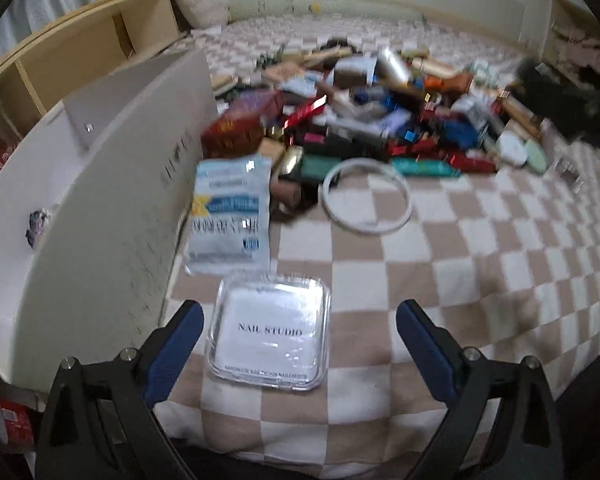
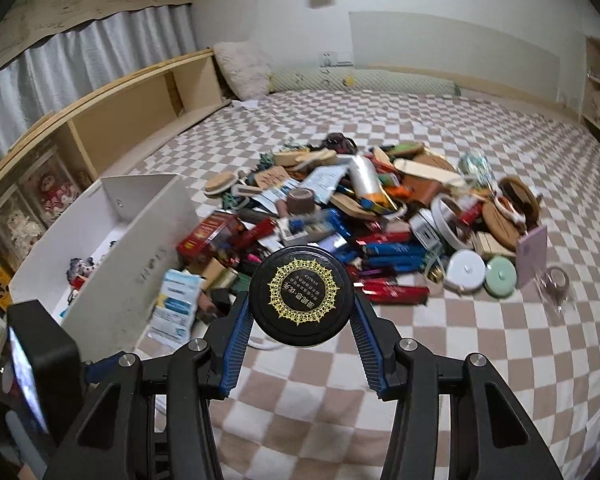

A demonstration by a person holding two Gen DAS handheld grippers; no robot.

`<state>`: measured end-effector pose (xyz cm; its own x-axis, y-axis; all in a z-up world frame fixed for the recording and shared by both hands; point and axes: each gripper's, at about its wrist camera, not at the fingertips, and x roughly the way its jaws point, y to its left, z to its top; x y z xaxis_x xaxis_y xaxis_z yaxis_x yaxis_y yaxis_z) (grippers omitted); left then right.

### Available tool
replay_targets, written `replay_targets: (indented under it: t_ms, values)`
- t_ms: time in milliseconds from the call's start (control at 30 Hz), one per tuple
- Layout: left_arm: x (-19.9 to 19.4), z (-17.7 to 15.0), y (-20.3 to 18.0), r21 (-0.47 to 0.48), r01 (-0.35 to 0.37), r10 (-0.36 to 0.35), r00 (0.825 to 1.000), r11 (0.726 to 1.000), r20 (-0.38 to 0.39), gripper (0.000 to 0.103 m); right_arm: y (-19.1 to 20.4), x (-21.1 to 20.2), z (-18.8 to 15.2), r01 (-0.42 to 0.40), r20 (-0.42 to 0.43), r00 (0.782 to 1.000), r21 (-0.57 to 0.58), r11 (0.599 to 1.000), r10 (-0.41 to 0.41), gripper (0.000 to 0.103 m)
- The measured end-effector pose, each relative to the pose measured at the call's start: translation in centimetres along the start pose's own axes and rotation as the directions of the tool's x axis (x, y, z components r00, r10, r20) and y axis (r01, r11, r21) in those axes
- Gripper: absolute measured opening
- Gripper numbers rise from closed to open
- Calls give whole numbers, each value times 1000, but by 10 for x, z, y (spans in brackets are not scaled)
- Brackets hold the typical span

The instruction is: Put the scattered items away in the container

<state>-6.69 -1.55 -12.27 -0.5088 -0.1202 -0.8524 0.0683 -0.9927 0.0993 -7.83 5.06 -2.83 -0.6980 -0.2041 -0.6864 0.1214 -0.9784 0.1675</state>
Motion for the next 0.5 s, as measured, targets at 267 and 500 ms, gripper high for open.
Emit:
replay_targets:
  t_ms: [267,500]
  values:
    - [31,-9,9,-73,-40,31,994,997,-109,98,-25,9,-12,0,-22,1000,48,999,1,50]
    - [37,-14,13,-113,-21,7,992,993,-127,93,-33,14,-16,-16,-37,999,66,998,18,50]
